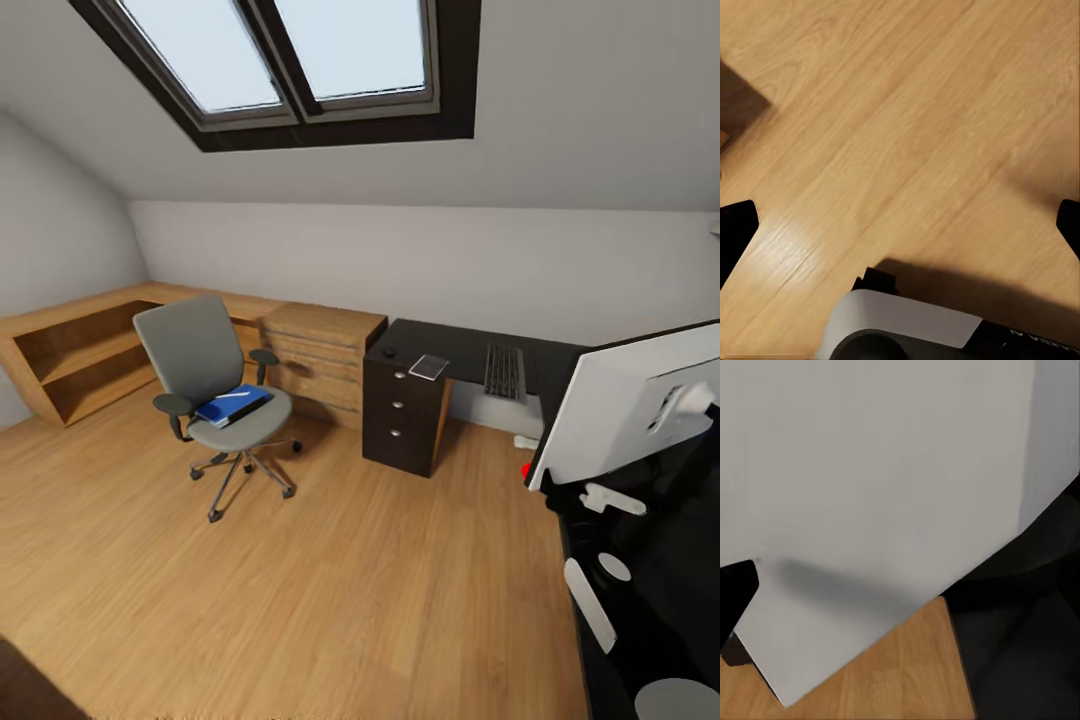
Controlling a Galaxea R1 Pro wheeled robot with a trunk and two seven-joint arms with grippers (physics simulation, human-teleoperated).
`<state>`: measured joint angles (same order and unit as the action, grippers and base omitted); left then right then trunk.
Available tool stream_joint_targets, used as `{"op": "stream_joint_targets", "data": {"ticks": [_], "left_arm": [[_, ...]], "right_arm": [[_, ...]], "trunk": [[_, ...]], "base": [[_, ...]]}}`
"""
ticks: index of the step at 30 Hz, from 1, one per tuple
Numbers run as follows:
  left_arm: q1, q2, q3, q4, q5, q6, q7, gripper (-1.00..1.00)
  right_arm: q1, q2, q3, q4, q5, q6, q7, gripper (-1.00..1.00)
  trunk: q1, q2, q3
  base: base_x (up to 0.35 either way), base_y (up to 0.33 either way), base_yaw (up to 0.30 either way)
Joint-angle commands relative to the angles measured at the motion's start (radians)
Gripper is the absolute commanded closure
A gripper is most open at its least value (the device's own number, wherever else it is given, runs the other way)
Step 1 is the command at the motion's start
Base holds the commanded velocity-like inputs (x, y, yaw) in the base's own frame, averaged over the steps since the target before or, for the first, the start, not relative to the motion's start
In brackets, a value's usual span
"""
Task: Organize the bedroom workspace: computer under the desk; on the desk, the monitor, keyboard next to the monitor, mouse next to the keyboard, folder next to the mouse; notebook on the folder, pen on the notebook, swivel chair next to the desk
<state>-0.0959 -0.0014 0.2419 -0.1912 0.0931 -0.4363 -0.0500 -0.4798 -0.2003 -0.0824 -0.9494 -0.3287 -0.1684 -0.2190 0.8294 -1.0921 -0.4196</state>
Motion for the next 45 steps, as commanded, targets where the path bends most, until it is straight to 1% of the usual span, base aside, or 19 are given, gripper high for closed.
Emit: {"op": "stream_joint_targets", "data": {"ticks": [1,5,10,17,23,32,37,42,45], "left_arm": [[-0.001,0.0,0.001,0.001,0.01,-0.003,-0.006,-1.0],[-0.001,0.0,0.0,0.001,0.01,-0.004,-0.007,-1.0],[-0.001,0.0,0.0,0.001,0.01,-0.004,-0.01,-1.0],[-0.001,0.0,0.0,0.001,0.01,-0.004,-0.01,-1.0],[-0.001,0.0,0.001,0.001,0.01,-0.004,-0.01,-1.0],[-0.001,0.0,0.001,0.0,0.01,-0.004,-0.009,-1.0],[-0.001,0.0,0.001,-0.001,0.009,-0.004,-0.01,-1.0],[-0.001,0.001,0.0,-0.017,0.007,-0.004,-0.01,-1.0],[-0.001,0.0,-0.001,-0.046,0.005,0.001,-0.01,-1.0]], "right_arm": [[0.0,-0.001,-0.007,0.0,-0.01,-0.005,-0.002,-1.0],[0.0,-0.001,-0.036,0.0,-0.01,-0.006,-0.002,-1.0],[0.0,-0.001,-0.055,0.0,-0.009,-0.014,-0.001,-1.0],[0.0,-0.001,-0.058,0.001,-0.01,-0.027,0.001,-1.0],[0.0,-0.001,-0.057,0.001,-0.011,-0.03,0.003,-1.0],[0.0,-0.001,-0.057,0.004,-0.01,-0.032,0.006,-1.0],[0.0,0.0,-0.056,0.024,-0.012,-0.032,0.005,-1.0],[0.0,-0.001,-0.058,0.037,-0.015,-0.029,0.006,-1.0],[0.0,-0.001,-0.058,0.041,-0.019,-0.025,0.006,-1.0]], "trunk": [[0.0,-0.001,-0.002],[0.0,-0.001,-0.008],[0.0,-0.001,-0.014],[0.0,-0.001,-0.02],[0.0,-0.001,-0.021],[0.0,-0.001,-0.021],[0.0,-0.001,-0.021],[0.0,-0.001,-0.021],[0.0,-0.001,-0.021]], "base": [[0.0,0.0,0.18],[0.0,0.0,0.177],[0.077,0.0,0.136],[0.077,0.0,0.038],[0.014,0.0,0.003],[0.137,0.0,0.0],[0.017,0.0,0.0],[0.004,0.0,0.0],[0.002,0.0,0.0]]}}
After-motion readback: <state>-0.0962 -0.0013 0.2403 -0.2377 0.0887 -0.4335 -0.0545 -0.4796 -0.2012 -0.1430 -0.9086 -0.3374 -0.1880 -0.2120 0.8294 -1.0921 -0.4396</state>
